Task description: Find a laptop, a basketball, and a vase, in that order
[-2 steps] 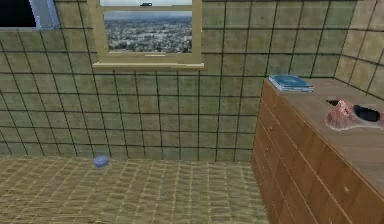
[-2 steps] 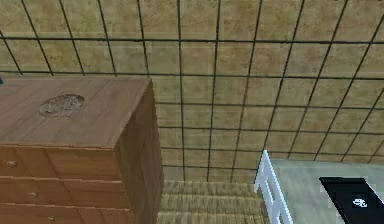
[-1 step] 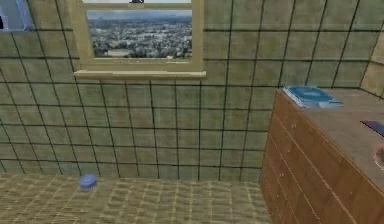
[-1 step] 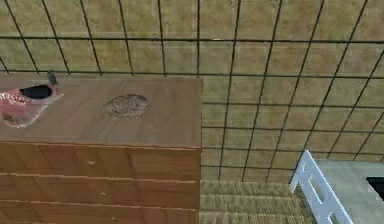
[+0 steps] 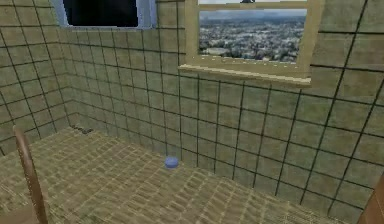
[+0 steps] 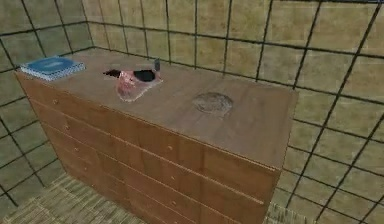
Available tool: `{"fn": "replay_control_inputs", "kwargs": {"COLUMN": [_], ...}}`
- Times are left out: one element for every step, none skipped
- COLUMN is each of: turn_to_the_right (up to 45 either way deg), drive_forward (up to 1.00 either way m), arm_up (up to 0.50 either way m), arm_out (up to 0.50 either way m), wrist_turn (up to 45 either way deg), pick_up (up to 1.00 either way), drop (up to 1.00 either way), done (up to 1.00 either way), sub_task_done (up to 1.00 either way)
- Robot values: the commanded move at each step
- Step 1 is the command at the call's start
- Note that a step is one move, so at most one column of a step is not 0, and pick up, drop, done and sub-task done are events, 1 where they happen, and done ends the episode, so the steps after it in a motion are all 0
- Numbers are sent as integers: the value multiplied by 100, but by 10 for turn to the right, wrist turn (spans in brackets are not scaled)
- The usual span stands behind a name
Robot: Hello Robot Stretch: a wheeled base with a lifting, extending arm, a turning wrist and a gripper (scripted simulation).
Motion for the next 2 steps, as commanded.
{"fn": "replay_control_inputs", "kwargs": {"turn_to_the_right": [-30,0], "drive_forward": [0,55], "arm_up": [0,0], "arm_out": [0,0], "wrist_turn": [0,0], "pick_up": [0,0], "drop": [0,0], "done": [0,0], "sub_task_done": [0,0]}}
